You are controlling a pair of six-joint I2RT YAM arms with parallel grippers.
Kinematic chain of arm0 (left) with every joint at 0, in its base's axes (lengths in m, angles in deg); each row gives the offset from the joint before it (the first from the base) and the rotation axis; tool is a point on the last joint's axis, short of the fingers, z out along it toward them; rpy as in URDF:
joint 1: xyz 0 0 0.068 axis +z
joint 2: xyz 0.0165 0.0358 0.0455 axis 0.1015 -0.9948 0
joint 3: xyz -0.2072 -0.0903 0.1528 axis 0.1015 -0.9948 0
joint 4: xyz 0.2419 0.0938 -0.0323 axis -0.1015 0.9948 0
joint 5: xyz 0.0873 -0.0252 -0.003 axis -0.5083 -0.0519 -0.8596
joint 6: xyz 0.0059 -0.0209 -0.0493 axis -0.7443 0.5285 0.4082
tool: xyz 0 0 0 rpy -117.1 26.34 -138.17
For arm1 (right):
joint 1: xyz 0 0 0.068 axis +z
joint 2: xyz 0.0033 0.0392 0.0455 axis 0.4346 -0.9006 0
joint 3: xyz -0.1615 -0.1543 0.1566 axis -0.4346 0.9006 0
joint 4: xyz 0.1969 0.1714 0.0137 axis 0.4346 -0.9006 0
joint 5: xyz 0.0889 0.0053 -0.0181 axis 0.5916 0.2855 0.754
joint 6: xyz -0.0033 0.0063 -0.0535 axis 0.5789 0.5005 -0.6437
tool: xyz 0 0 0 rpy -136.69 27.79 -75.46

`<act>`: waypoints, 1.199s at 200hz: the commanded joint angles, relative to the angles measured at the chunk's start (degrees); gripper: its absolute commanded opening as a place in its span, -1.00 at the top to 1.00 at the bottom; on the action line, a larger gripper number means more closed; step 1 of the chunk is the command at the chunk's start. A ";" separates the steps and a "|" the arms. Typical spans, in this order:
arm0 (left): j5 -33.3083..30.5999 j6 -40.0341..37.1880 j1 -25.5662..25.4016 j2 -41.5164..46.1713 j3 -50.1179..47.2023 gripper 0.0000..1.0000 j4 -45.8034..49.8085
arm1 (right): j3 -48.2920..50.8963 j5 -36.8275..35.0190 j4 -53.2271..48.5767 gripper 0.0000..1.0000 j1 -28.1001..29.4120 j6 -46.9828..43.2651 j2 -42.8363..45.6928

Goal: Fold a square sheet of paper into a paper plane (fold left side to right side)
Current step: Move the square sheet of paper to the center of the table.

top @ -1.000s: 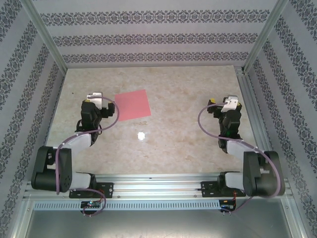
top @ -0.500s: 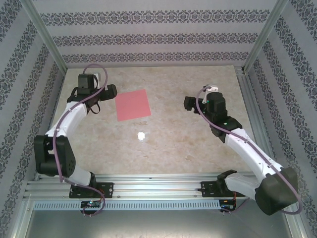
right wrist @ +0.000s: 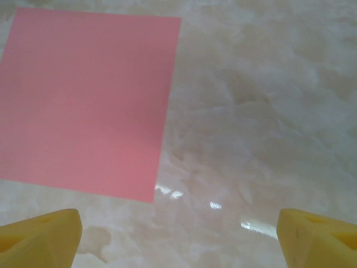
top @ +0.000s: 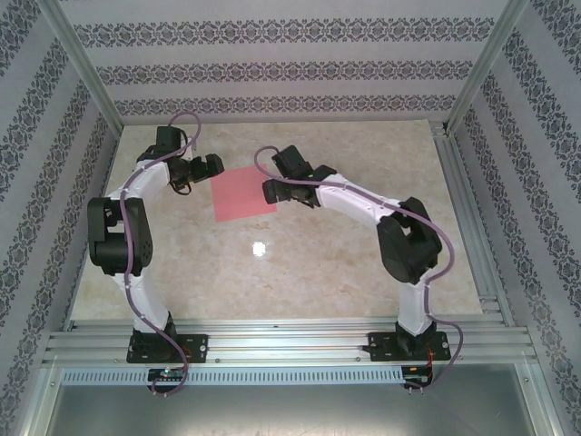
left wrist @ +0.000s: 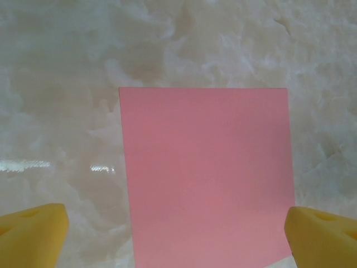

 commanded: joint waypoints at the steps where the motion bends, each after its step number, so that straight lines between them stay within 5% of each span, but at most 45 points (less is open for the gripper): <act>1: 1.52 0.84 2.11 4.58 -2.73 -1.00 -0.77 | -9.79 -0.59 -5.54 -0.76 1.18 -3.52 -7.98; 45: 0.45 0.27 3.51 10.03 -8.89 -1.00 -1.83 | -26.11 0.51 -9.14 -0.58 2.60 -5.58 -20.89; 100: -0.37 0.12 3.51 13.10 -11.67 -1.00 -1.88 | -35.16 3.87 -13.54 -0.52 3.21 -4.07 -29.26; 175: 0.69 0.14 3.55 13.67 -12.99 -1.00 -1.84 | -32.55 5.15 -17.65 -0.53 3.16 -3.78 -29.15; 240: 2.99 0.83 3.51 14.53 -14.99 -1.00 -2.48 | -18.32 3.82 -14.67 -0.54 3.21 -3.91 -21.39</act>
